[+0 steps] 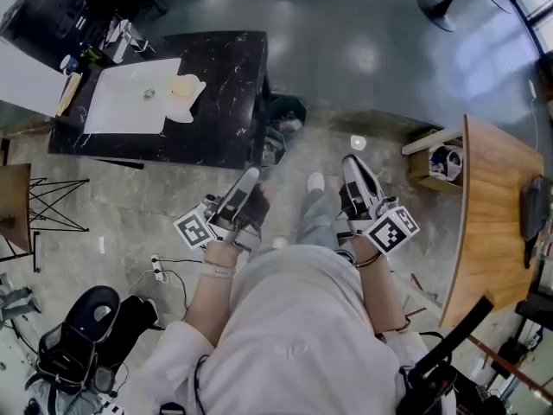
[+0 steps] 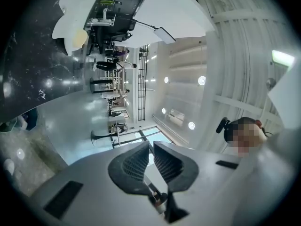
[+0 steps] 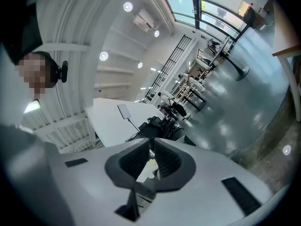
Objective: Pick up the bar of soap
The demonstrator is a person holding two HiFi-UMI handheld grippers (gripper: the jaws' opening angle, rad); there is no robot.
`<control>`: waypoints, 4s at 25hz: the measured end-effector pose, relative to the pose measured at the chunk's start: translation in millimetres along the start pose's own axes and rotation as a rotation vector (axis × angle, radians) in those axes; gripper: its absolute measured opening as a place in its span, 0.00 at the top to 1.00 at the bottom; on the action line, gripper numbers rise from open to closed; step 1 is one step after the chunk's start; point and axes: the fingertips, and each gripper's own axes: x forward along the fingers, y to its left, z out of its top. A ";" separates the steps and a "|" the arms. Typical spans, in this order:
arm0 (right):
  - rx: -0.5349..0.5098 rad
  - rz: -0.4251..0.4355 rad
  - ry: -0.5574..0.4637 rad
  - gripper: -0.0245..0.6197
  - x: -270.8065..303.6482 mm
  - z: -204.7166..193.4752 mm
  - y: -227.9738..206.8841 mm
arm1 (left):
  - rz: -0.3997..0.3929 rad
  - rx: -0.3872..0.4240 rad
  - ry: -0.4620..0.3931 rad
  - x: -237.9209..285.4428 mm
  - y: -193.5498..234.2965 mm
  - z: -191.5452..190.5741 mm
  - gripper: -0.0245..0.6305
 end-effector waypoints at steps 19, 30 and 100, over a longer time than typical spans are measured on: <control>0.073 0.188 0.252 0.88 198.5 80.3 -123.1 | 0.167 0.133 -0.214 136.1 110.8 112.1 0.94; 0.138 0.348 0.409 0.88 249.3 69.8 -119.0 | 0.317 0.254 -0.309 144.5 117.5 126.8 0.85; 0.116 0.346 0.657 0.88 447.8 -177.3 4.3 | 1.032 0.971 0.955 -50.1 312.5 333.1 0.10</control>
